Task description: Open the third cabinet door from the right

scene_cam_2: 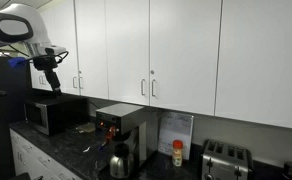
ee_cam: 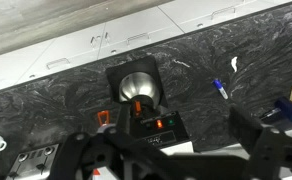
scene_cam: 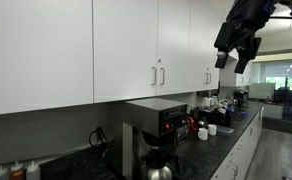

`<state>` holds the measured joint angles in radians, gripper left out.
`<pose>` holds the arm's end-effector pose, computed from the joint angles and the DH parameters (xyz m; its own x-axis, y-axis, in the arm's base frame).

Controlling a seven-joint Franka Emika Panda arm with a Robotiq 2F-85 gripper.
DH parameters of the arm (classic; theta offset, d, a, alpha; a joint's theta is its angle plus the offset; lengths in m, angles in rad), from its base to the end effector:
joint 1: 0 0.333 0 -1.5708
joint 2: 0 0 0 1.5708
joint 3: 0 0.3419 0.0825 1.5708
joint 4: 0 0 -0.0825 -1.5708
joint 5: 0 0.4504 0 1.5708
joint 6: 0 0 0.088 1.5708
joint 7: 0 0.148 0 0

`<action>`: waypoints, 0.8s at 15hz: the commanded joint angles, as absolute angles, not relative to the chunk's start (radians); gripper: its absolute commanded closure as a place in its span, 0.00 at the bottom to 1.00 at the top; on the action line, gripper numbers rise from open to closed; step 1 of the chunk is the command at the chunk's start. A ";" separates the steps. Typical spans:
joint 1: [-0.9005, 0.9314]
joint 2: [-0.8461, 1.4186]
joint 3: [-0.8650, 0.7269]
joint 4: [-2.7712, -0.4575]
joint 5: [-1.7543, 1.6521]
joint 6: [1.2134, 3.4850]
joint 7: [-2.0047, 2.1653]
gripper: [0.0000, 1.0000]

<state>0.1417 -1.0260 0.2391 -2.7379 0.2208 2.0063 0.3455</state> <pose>0.3119 0.1381 0.4736 0.9578 -0.1239 0.2594 -0.0986 -0.9892 -0.1086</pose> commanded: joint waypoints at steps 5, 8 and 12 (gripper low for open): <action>0.135 -1.027 0.243 -2.735 0.226 2.002 0.340 0.00; 0.135 -1.027 0.243 -2.735 0.226 2.002 0.340 0.00; 0.097 -0.969 0.206 -2.769 0.218 2.077 0.310 0.00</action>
<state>0.1337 -1.0196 0.2320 -2.7434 0.2206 2.0162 0.3451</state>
